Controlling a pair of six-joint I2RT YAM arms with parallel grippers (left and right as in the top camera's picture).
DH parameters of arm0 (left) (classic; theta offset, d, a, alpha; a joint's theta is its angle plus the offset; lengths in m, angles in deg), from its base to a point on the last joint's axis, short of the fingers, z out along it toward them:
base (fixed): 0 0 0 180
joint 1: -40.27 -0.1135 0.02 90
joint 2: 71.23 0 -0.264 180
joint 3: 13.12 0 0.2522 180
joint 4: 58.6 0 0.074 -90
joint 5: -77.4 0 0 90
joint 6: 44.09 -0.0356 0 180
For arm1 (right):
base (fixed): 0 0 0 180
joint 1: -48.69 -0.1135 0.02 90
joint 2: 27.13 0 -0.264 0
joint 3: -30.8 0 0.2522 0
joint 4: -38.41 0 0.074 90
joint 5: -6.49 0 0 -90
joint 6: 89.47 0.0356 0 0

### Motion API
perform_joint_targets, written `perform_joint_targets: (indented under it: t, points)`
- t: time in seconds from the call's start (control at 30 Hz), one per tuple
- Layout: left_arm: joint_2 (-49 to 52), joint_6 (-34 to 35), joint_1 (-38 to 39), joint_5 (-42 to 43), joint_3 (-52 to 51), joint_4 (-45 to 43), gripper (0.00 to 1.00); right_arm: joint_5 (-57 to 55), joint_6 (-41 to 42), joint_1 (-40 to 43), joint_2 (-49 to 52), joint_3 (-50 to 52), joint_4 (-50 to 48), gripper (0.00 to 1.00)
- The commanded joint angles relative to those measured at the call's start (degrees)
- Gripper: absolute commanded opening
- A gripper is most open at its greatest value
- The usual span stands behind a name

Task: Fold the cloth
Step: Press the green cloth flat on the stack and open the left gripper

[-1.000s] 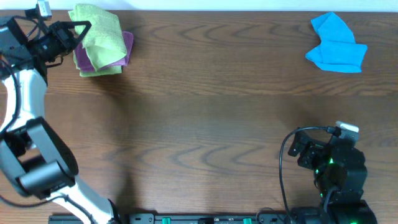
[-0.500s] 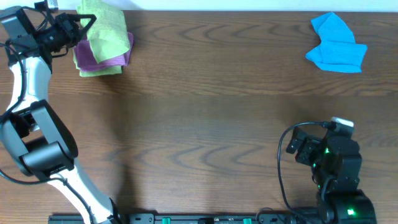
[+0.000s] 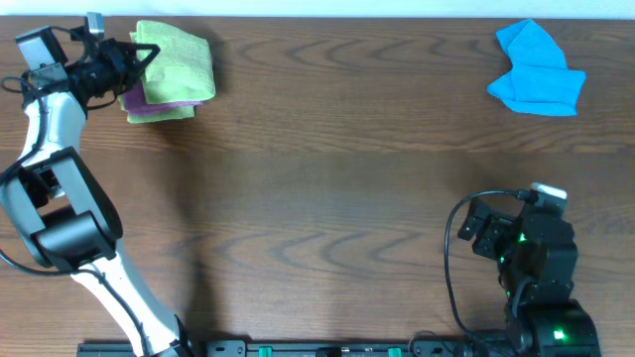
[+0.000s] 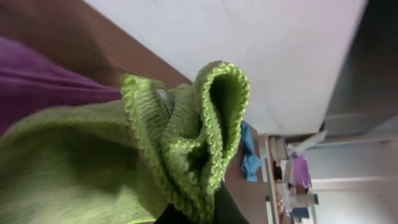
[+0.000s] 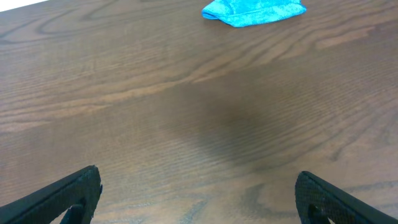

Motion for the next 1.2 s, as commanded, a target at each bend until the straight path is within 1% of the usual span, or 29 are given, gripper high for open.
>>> perform_joint_targets:
  t: [0.0, 0.13, 0.33, 0.53, 0.6, 0.67, 0.7, 0.73, 0.93, 1.07, 1.17]
  points:
    - [-0.13, -2.10, -1.92, -3.17, 1.09, 1.29, 0.06, -0.83, 0.74, -0.48, -0.02, -0.13, -0.13, 0.99]
    - [-0.13, -4.59, -3.28, -4.98, 1.09, 3.91, 0.05, -0.81, 0.74, -0.48, -0.02, -0.13, -0.17, 0.99]
    - [-0.13, -9.18, -3.28, -11.32, 1.09, 9.40, 0.06, -0.81, 0.74, -0.48, -0.02, -0.13, -1.92, 0.99]
    - [-0.13, -9.27, -3.28, -15.26, 1.09, 9.79, 0.06, -0.76, 0.74, -0.48, -0.02, -0.13, -2.56, 0.99]
    - [-0.13, -9.16, -3.28, -17.05, 1.09, 9.99, 0.31, -0.76, 0.74, -0.48, -0.02, -0.13, -2.58, 0.99]
    - [-0.13, -9.03, -3.26, -18.08, 1.09, 10.01, 0.62, -0.76, 0.74, -0.48, -0.02, -0.13, -2.69, 0.99]
    - [-0.13, -9.03, -3.28, -18.10, 1.09, 9.97, 0.82, -0.76, 0.74, -0.48, -0.02, -0.13, -2.73, 0.99]
    - [-0.13, -9.03, -3.28, -18.18, 1.09, 9.97, 0.95, -0.76, 0.74, -0.48, -0.02, -0.13, -2.73, 0.99]
    - [-0.13, -8.74, -3.28, -19.39, 1.09, 10.12, 0.95, -0.35, 0.74, -0.48, -0.02, -0.13, -2.71, 0.99]
    - [-0.15, -7.23, -3.37, -19.32, 1.09, 10.32, 0.95, -0.26, 0.74, -0.48, -0.02, -0.13, -2.73, 0.99]
    - [-1.05, -6.86, -4.09, -19.32, 1.09, 13.14, 0.95, -0.13, 0.74, -0.48, -0.02, -0.13, -2.73, 0.99]
